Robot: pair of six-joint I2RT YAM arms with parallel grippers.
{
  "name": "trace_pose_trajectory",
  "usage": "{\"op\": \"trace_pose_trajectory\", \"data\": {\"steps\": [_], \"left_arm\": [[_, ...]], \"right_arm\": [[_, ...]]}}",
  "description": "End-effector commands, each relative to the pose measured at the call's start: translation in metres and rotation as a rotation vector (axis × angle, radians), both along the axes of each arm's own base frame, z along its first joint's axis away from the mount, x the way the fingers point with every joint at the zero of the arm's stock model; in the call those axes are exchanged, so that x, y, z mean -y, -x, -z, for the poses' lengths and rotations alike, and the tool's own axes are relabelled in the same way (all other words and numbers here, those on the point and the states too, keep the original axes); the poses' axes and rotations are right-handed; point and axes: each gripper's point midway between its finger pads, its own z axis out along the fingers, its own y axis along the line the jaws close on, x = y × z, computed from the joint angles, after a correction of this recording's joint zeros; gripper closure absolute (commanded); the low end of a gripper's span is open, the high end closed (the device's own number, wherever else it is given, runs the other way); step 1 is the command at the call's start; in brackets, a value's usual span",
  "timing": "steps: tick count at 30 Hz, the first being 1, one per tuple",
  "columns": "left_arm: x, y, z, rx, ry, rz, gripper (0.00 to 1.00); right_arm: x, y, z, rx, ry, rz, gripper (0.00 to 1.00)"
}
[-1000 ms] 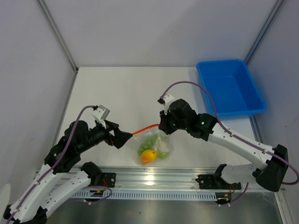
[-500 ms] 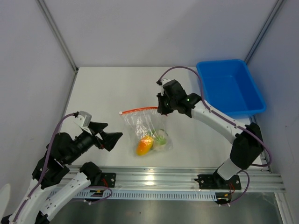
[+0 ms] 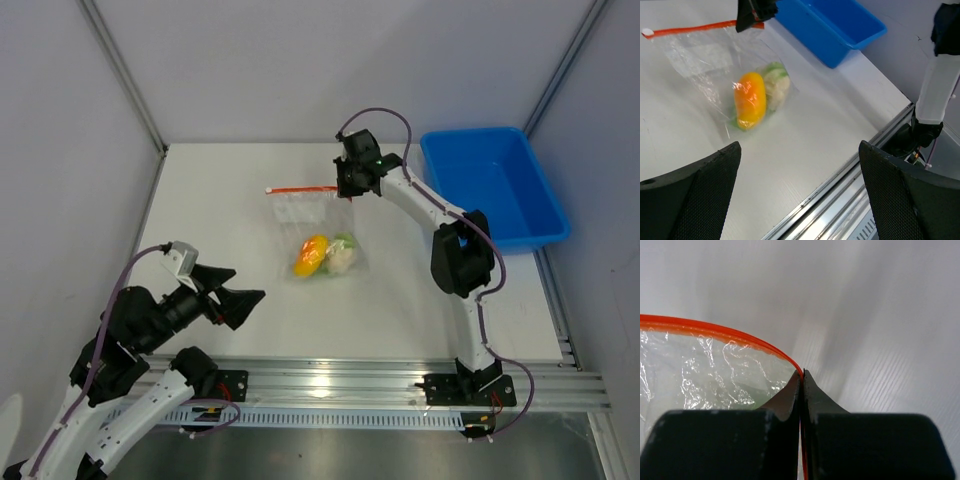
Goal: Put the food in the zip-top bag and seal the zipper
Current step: Place the zipper food storage bag at the center of the board.
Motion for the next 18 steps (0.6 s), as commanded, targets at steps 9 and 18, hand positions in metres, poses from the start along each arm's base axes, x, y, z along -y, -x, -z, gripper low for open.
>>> {"op": "trace_pose_trajectory", "data": {"steps": [9,18], "left_arm": [[0.01,0.01,0.002,-0.028,0.05,0.066,0.01],[0.013,0.012,0.007,-0.054,0.066,0.073,0.0]], "right_arm": [[0.009,-0.045,0.061,-0.065,0.074,0.03,1.0],[0.018,-0.038,0.097,-0.108,0.1,0.045,1.0]]}}
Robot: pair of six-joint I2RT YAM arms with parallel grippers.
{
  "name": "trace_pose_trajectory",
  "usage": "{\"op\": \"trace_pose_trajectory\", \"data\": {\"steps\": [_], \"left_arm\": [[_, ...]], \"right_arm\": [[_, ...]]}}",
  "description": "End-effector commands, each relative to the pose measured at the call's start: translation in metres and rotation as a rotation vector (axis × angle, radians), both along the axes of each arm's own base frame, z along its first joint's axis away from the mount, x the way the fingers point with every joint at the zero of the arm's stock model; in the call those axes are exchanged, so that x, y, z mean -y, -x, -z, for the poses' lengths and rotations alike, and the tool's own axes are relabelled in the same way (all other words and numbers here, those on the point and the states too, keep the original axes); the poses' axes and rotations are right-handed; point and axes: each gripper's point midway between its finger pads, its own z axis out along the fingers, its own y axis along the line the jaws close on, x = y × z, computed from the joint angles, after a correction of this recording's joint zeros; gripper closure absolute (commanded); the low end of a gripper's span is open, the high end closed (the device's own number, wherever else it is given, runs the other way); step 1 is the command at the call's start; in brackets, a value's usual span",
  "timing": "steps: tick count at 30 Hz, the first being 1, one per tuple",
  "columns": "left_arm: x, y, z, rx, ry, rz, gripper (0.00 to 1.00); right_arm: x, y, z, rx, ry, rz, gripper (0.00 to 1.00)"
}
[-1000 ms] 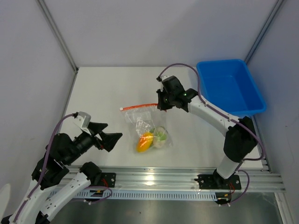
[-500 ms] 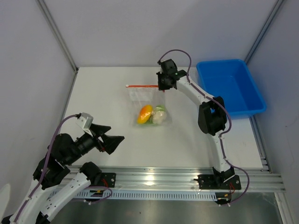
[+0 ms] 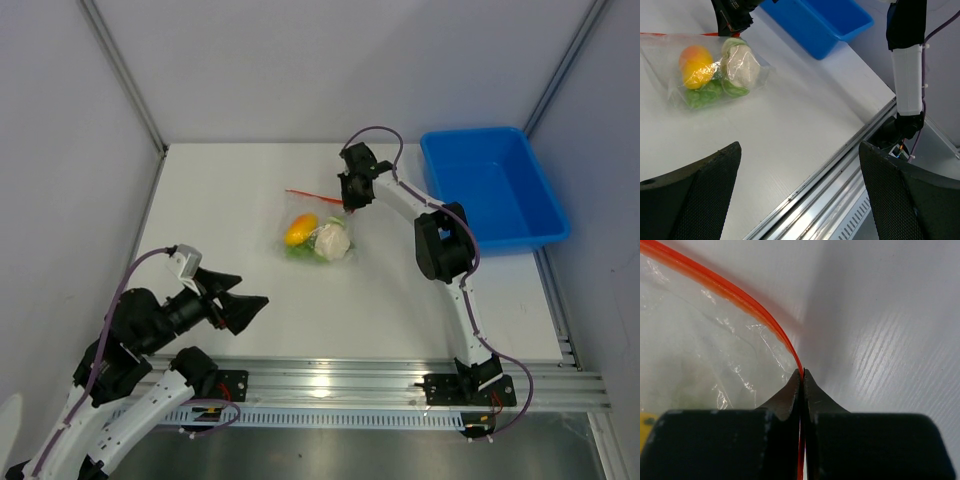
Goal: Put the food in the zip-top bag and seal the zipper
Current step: Place the zipper food storage bag at the center of the board.
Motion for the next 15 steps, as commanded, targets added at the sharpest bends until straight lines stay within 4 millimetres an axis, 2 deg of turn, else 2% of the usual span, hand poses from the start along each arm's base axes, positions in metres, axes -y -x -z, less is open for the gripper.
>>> {"op": "trace_pose_trajectory", "data": {"steps": [1,4,5,7,13,14,15], "left_arm": [[0.006,0.003,-0.004,-0.016,0.041,0.022,0.01],[0.006,0.003,-0.006,-0.024,0.057,0.021,0.0],[0.007,0.004,-0.006,-0.03,0.064,0.023,0.01],[0.009,0.003,-0.003,-0.042,0.063,0.027,0.01],[0.013,0.002,0.003,-0.081,0.083,0.029,0.0],[0.014,0.002,0.004,-0.088,0.088,0.028,0.01],[0.015,0.001,0.005,-0.095,0.092,0.026,0.0]], "right_arm": [[0.0,-0.005,0.003,0.014,0.0,-0.005,1.0],[-0.001,-0.007,0.003,0.017,-0.01,-0.008,0.96],[-0.002,-0.008,-0.002,0.026,-0.012,-0.008,0.9],[-0.002,-0.009,-0.008,0.038,-0.013,-0.012,0.85],[0.004,-0.013,-0.052,0.107,0.0,-0.027,0.44],[0.004,-0.012,-0.06,0.118,-0.002,-0.032,0.41],[0.01,-0.012,-0.077,0.151,0.012,-0.014,0.37]]}}
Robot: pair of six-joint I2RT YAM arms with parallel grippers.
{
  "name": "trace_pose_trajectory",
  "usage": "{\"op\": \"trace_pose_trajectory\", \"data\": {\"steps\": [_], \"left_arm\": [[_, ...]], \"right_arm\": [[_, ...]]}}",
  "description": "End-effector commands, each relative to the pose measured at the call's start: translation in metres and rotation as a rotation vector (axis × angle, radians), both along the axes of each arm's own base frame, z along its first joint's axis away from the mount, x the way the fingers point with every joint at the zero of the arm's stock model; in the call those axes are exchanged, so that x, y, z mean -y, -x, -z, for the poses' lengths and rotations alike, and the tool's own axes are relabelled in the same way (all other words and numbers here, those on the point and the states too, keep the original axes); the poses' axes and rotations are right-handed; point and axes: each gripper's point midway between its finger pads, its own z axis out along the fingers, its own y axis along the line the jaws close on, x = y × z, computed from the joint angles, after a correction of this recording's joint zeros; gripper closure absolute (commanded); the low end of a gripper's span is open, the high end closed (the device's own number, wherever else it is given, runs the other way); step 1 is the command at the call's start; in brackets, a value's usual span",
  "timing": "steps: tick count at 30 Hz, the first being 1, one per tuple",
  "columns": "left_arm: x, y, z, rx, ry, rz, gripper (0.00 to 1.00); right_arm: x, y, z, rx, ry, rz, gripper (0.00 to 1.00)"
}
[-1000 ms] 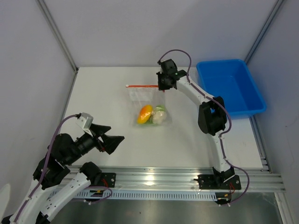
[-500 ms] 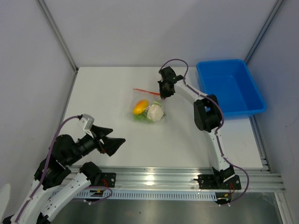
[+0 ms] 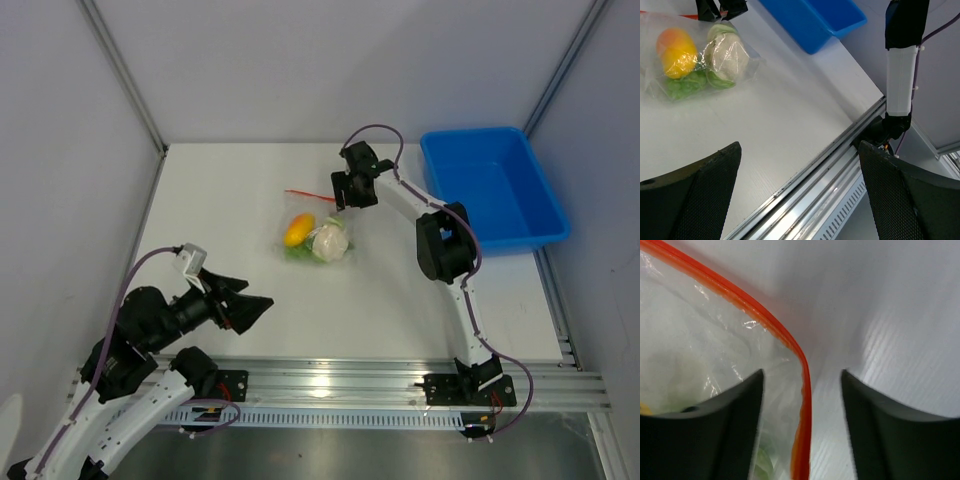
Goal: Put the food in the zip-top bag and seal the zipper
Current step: Place the zipper food storage bag at the center of the board, then reset both arms
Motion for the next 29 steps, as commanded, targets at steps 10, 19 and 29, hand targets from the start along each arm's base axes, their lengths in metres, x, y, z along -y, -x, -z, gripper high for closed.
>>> {"op": "trace_pose_trajectory", "data": {"steps": [10,19,29], "left_arm": [[0.039,-0.028,0.003,-0.103,0.085,0.034,0.01],[0.056,-0.077,0.014,-0.177,0.165,-0.059,0.01],[0.069,-0.094,0.012,-0.126,0.426,-0.001,0.0]], "right_arm": [[0.066,0.068,-0.179,0.335,-0.006,0.14,0.01],[0.091,0.214,-0.128,0.269,-0.044,0.198,0.01],[0.126,0.296,-0.101,0.319,-0.164,0.247,0.01]]}}
